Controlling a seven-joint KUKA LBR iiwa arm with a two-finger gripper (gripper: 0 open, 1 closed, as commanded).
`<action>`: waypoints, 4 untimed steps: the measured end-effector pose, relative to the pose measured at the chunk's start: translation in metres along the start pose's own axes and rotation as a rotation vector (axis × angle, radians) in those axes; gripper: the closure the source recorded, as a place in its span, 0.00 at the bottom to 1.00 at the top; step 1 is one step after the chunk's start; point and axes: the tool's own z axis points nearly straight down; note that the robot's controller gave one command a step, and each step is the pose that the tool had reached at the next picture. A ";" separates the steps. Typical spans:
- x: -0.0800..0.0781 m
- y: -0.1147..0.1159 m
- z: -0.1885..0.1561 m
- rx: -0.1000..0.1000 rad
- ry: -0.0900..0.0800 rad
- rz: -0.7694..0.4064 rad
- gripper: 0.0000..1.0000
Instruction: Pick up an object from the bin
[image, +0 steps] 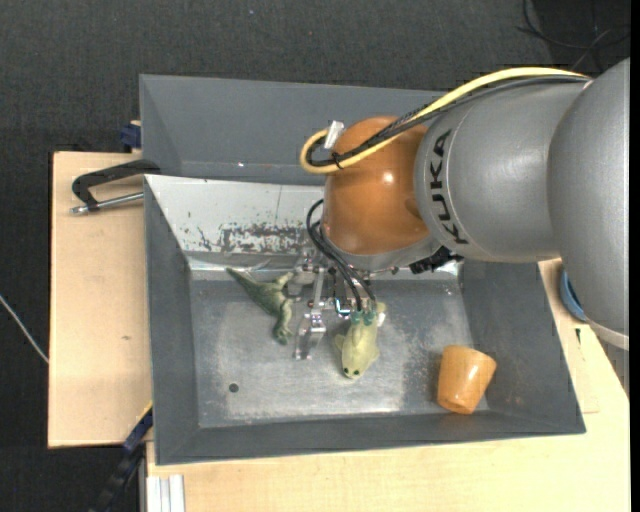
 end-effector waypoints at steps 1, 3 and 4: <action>-0.023 -0.016 0.064 0.000 -0.013 -0.026 0.00; -0.026 -0.008 0.041 -0.001 -0.015 -0.051 1.00; -0.031 -0.007 -0.009 -0.002 -0.018 -0.061 1.00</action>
Offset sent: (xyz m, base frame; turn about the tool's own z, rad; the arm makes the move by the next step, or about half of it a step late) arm 0.0201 -0.0162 -0.0641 -0.0277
